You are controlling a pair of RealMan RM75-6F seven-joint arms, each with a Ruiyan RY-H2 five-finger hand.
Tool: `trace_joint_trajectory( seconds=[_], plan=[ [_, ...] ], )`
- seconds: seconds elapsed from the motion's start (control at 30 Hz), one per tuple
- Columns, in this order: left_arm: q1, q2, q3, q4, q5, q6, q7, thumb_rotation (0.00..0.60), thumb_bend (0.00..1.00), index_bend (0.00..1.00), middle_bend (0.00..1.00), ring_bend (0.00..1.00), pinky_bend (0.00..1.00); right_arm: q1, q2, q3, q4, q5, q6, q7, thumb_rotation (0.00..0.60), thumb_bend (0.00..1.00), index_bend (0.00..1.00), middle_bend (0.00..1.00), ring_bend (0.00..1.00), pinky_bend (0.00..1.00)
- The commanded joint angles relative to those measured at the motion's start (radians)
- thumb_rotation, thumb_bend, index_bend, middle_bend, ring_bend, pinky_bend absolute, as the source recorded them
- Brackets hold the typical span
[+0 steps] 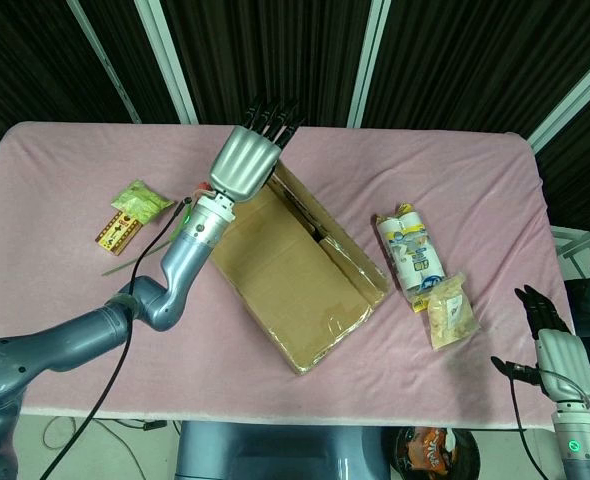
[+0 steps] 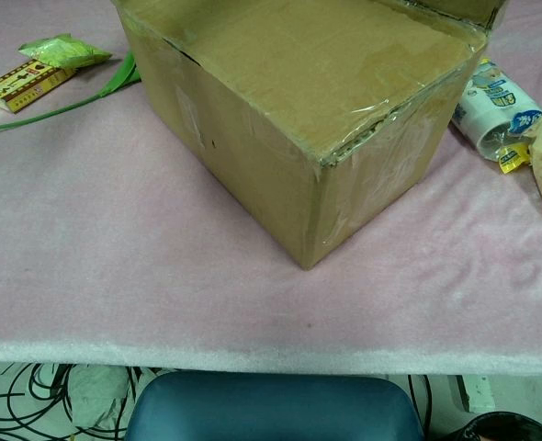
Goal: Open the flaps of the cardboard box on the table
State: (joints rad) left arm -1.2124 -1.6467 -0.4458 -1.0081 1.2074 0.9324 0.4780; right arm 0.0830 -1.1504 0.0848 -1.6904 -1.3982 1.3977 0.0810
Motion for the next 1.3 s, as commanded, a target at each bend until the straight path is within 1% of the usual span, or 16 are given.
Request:
trace_joint_trajectory(
  seconds=[0.03, 0.1, 0.23, 0.37, 0.47, 0.53, 0.63, 0.77, 0.8, 0.9, 0.93, 1.0, 1.13, 1.2, 1.3],
  plan=[
    [-0.086, -0.077, -0.031, 0.130, -0.022, -0.024, -0.021, 0.600, 0.32, 0.00, 0.00, 0.00, 0.00, 0.001, 0.003, 0.001, -0.002, 0.006, -0.005, 0.005, 0.600, 0.22, 0.00, 0.00, 0.00, 0.22],
    [-0.131, -0.120, -0.041, 0.209, -0.033, -0.038, -0.028, 0.600, 0.32, 0.00, 0.00, 0.00, 0.00, 0.001, 0.006, 0.002, -0.004, 0.014, -0.011, 0.010, 0.600, 0.22, 0.00, 0.00, 0.00, 0.22],
    [-0.165, -0.166, -0.034, 0.296, -0.036, -0.042, -0.053, 0.600, 0.27, 0.00, 0.00, 0.00, 0.00, 0.000, 0.009, 0.002, -0.005, 0.017, -0.012, 0.013, 0.600, 0.22, 0.00, 0.00, 0.00, 0.22],
    [-0.157, -0.171, -0.012, 0.314, -0.029, -0.037, -0.080, 0.600, 0.25, 0.00, 0.00, 0.00, 0.00, -0.002, 0.010, 0.001, -0.003, 0.018, -0.011, 0.014, 0.600, 0.23, 0.00, 0.00, 0.00, 0.22],
    [-0.120, -0.142, 0.010, 0.265, -0.021, -0.022, -0.106, 0.600, 0.24, 0.00, 0.00, 0.00, 0.00, -0.004, 0.009, 0.000, 0.002, 0.020, -0.011, 0.016, 0.600, 0.23, 0.00, 0.00, 0.00, 0.22],
    [-0.092, -0.114, 0.020, 0.212, -0.018, -0.006, -0.119, 0.600, 0.22, 0.00, 0.00, 0.00, 0.00, -0.004, 0.008, 0.001, 0.004, 0.020, -0.009, 0.017, 0.600, 0.22, 0.00, 0.00, 0.00, 0.22],
    [-0.023, -0.037, 0.042, 0.067, -0.015, 0.021, -0.134, 0.600, 0.21, 0.00, 0.00, 0.00, 0.00, -0.005, 0.007, 0.001, 0.005, 0.020, -0.008, 0.015, 0.600, 0.22, 0.00, 0.00, 0.00, 0.22],
    [0.099, 0.115, 0.083, -0.202, -0.010, 0.083, -0.122, 0.600, 0.18, 0.00, 0.00, 0.00, 0.00, -0.004, 0.005, 0.000, 0.004, 0.021, -0.008, 0.007, 0.600, 0.22, 0.00, 0.00, 0.00, 0.22],
    [0.138, 0.164, 0.098, -0.284, -0.009, 0.103, -0.116, 0.600, 0.18, 0.00, 0.00, 0.00, 0.00, -0.004, 0.005, 0.001, 0.004, 0.021, -0.008, 0.004, 0.600, 0.23, 0.00, 0.00, 0.00, 0.22],
    [0.227, 0.267, 0.134, -0.455, -0.009, 0.150, -0.112, 0.600, 0.17, 0.00, 0.00, 0.00, 0.00, -0.004, 0.003, 0.002, 0.004, 0.024, -0.007, -0.004, 0.600, 0.23, 0.00, 0.00, 0.00, 0.22],
    [0.266, 0.308, 0.151, -0.523, -0.005, 0.175, -0.115, 0.600, 0.17, 0.00, 0.00, 0.00, 0.00, -0.004, 0.003, 0.002, 0.004, 0.024, -0.006, -0.007, 0.600, 0.22, 0.00, 0.00, 0.00, 0.22],
    [0.335, 0.372, 0.188, -0.623, 0.014, 0.220, -0.129, 0.600, 0.17, 0.00, 0.00, 0.00, 0.00, -0.005, 0.002, 0.002, 0.004, 0.025, -0.004, -0.016, 0.600, 0.22, 0.00, 0.00, 0.00, 0.22],
    [0.459, 0.452, 0.268, -0.742, 0.070, 0.310, -0.172, 0.600, 0.17, 0.00, 0.00, 0.00, 0.00, -0.005, 0.000, 0.001, 0.004, 0.025, -0.003, -0.034, 0.600, 0.23, 0.00, 0.00, 0.00, 0.22],
    [0.523, 0.479, 0.312, -0.782, 0.095, 0.354, -0.196, 0.600, 0.17, 0.00, 0.00, 0.00, 0.00, -0.005, 0.000, 0.000, 0.003, 0.024, 0.000, -0.046, 0.600, 0.22, 0.00, 0.00, 0.00, 0.22],
    [0.601, 0.498, 0.364, -0.813, 0.120, 0.408, -0.226, 0.600, 0.16, 0.00, 0.00, 0.00, 0.00, -0.006, 0.000, -0.002, -0.003, 0.019, 0.006, -0.059, 0.600, 0.22, 0.00, 0.00, 0.00, 0.22]
  ],
)
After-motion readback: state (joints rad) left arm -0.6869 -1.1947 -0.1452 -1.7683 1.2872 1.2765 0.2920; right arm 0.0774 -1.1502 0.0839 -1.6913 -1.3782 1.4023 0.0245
